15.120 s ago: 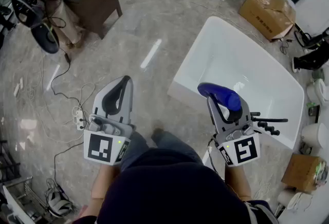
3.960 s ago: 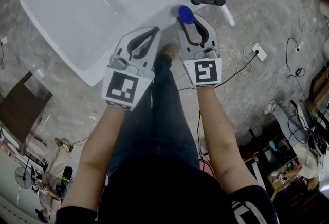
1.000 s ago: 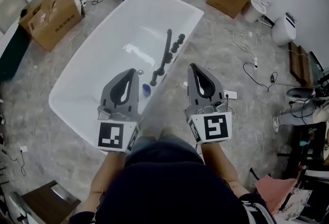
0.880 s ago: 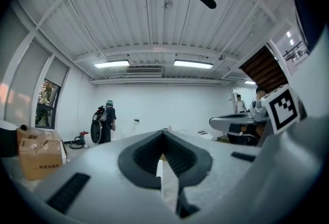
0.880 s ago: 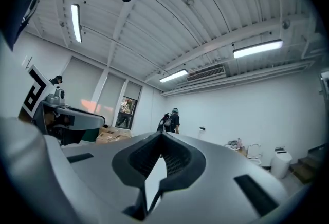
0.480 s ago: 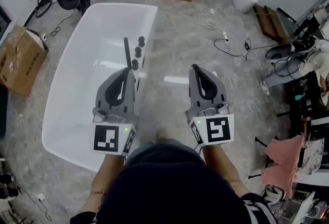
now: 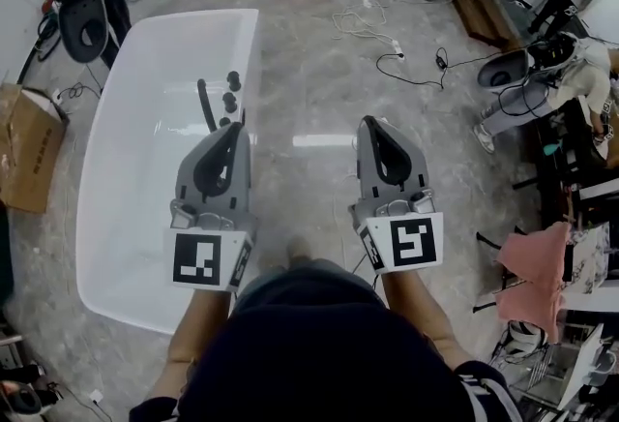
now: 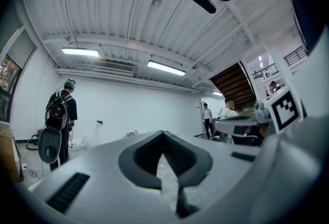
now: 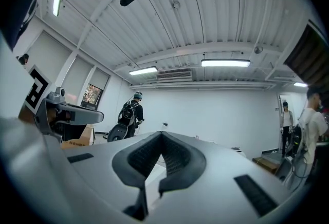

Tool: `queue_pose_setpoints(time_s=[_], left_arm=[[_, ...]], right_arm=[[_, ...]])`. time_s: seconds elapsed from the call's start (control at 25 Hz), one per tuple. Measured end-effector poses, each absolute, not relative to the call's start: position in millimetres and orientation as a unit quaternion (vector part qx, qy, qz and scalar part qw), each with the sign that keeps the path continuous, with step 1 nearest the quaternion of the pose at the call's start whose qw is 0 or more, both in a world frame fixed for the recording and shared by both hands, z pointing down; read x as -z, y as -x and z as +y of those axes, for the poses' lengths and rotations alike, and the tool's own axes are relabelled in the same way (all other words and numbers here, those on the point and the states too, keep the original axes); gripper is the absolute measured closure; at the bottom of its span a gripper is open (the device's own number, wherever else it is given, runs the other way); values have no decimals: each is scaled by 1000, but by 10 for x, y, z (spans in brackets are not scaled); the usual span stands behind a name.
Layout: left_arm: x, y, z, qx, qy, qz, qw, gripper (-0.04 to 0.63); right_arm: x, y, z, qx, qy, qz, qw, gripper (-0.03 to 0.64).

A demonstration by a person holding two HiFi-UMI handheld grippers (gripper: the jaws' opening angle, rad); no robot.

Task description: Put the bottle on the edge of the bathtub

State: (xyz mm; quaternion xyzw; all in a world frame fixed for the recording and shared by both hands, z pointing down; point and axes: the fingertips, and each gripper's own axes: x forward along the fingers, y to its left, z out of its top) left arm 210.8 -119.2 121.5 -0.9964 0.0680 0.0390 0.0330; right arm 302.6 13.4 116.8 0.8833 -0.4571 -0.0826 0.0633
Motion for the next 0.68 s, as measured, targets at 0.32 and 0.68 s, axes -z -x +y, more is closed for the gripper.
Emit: queue_pose_setpoints(time_s=[0.32, 0.68], left_arm=[[-1269, -2298, -1185, -38, 997, 57, 36, 597], [-1238, -2388, -1169, -46, 997, 52, 37, 597]], right_arm=[[-1250, -3198, 182, 75, -889, -447, 64, 601], [-1225, -3275, 163, 75, -888, -451, 60, 601]])
